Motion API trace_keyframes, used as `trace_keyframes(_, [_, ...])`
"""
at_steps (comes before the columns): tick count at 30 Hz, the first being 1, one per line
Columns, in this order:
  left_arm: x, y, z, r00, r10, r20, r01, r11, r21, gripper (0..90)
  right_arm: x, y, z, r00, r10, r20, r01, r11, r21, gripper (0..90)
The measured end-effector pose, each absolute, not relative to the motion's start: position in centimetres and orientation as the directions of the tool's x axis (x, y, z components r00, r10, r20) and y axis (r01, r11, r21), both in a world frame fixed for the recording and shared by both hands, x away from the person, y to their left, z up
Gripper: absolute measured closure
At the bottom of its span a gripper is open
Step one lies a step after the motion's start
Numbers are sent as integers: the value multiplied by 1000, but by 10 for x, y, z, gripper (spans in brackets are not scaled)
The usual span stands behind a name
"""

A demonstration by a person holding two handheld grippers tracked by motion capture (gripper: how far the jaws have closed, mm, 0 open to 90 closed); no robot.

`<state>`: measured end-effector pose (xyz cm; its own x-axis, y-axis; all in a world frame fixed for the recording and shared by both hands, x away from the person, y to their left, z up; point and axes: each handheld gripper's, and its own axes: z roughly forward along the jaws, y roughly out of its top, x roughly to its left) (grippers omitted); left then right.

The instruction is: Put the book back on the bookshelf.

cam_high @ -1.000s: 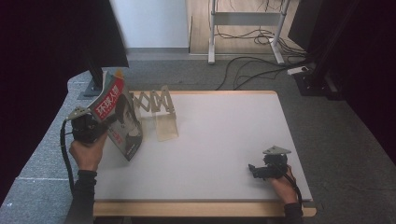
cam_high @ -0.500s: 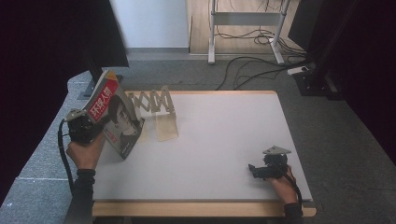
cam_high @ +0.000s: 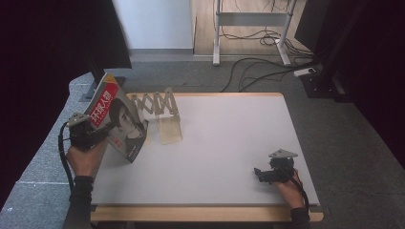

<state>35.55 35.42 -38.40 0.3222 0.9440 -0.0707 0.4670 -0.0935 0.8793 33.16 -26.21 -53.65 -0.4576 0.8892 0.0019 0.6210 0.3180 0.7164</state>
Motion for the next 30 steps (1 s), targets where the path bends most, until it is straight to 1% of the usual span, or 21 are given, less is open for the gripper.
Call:
trace_keyframes(3, [347,353,-384,323,945,-49,468,-114,876,474,332,-262,-536,-457,889,2,621,318,716,0])
trace_keyframes(7, [333,350,-388,335,942,-31,478,-141,867,366,332,-262,-536,-457,889,2,621,318,716,0])
trace_keyframes(10, [322,347,-391,352,936,-21,480,-161,862,306,332,-262,-536,-457,890,3,622,317,716,0])
trace_keyframes(14, [309,341,-396,378,925,-35,484,-165,859,232,331,-262,-536,-456,890,2,621,317,717,0])
trace_keyframes(18, [299,329,-402,394,919,-22,482,-187,856,119,331,-262,-536,-457,890,2,621,317,717,0])
trace_keyframes(19, [296,325,-404,413,910,-26,485,-196,852,95,331,-262,-536,-456,890,1,621,317,717,0])
trace_keyframes(20, [295,321,-405,445,895,-40,485,-202,851,83,331,-262,-536,-456,890,1,621,317,717,0])
trace_keyframes(24, [291,303,-411,515,855,-64,480,-225,848,73,331,-262,-536,-456,890,1,620,317,717,0])
trace_keyframes(26, [293,293,-415,557,826,-84,482,-239,843,48,331,-262,-536,-456,890,1,620,317,717,0])
trace_keyframes(30, [302,269,-427,615,784,-80,480,-292,827,0,331,-262,-537,-456,890,0,620,317,718,0])
